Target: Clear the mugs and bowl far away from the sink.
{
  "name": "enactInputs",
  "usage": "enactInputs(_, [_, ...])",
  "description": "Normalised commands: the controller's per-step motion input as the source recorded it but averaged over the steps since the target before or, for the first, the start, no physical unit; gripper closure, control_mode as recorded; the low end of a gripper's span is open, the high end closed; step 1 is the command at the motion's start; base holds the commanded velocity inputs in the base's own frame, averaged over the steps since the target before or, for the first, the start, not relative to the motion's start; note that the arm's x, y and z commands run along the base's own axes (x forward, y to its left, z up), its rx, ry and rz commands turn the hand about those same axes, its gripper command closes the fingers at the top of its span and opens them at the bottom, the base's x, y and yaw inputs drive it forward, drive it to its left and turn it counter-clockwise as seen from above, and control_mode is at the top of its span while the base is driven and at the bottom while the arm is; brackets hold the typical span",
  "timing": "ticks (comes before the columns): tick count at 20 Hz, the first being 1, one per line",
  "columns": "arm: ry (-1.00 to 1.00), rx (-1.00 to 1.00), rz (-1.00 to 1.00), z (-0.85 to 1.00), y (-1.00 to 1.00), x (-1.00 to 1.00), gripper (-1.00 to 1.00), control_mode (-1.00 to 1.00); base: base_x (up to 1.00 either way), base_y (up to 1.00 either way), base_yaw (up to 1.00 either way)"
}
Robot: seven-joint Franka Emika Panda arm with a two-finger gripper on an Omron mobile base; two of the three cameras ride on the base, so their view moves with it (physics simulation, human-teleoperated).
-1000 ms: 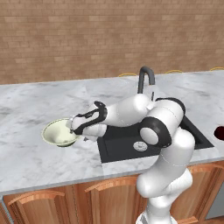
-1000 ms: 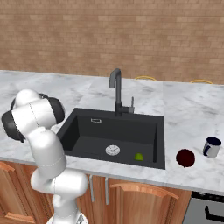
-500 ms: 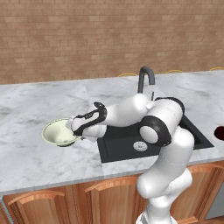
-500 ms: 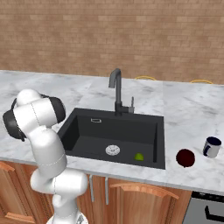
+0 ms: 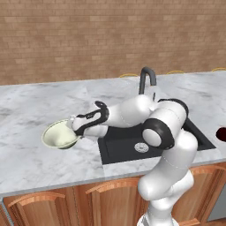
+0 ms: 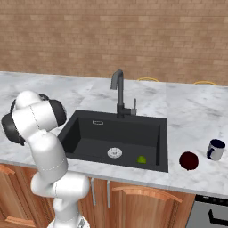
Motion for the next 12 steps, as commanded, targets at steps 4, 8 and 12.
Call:
enactInputs(4, [0.0,0.0,0.0,0.76,-0.01,-0.03,1.0,-1.0,0.0,0.0,0.0])
enactInputs(8, [-0.03,0.0,0.0,0.95,-0.28,-0.27,1.0,-1.0,0.0,0.0,0.0])
enactInputs(12, [-0.09,0.02,0.0,0.99,-0.39,-0.43,1.0,-1.0,0.0,0.0,0.0])
